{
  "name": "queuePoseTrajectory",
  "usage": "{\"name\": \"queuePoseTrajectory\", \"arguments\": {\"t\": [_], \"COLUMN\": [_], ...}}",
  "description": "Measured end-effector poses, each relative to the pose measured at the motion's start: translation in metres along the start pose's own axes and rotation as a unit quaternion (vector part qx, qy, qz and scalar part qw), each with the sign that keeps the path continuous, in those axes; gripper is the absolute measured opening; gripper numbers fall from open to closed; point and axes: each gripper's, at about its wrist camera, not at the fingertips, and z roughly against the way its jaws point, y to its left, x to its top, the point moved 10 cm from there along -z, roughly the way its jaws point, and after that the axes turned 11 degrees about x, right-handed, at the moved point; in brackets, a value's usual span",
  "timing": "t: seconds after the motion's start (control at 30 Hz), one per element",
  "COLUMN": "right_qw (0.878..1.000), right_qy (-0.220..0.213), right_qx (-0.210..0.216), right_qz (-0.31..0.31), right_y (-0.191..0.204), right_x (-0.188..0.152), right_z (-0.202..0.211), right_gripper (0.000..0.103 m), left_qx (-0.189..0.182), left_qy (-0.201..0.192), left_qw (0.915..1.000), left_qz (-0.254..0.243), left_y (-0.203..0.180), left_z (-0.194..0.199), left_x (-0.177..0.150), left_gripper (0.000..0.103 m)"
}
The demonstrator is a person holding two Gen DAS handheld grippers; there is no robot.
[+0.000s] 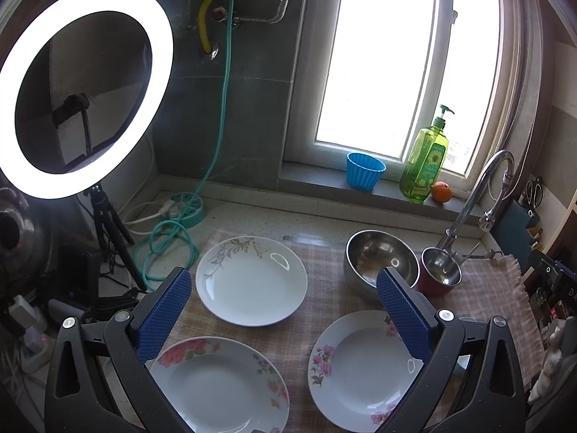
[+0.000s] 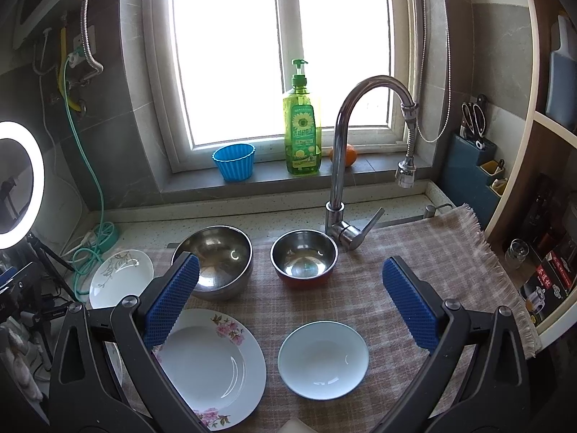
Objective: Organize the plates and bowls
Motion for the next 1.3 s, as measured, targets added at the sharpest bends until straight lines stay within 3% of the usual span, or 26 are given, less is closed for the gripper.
{"name": "queuePoseTrajectory", "arguments": {"t": [0.83,1.13,1.3], "right_qw": [1.0,0.997,0.992], "right_qy": [0.026,0.078,0.113], "right_qx": [-0.005,0.018,0.043], "right_qz": [0.002,-0.022,-0.045], "right_y": [-0.003,-0.014,-0.02], "right_x": [-0.017,-0.055,-0.082], "right_z": [-0.012,-0.028,-0.032], "right_gripper": [0.103,0.103,0.097], "left_qx": [-0.008,-0.03,-0.046], "left_qy": [0.019,0.066,0.102], "left_qw": [0.9997,0.9964,0.9914], "left_qz": [-0.016,-0.043,-0.068], "left_y": [-0.008,-0.019,-0.029], "left_z": [-0.011,-0.035,-0.053], "left_x": [-0.005,-0.025,-0.041], "left_gripper": [0.102,0.102,0.089]}}
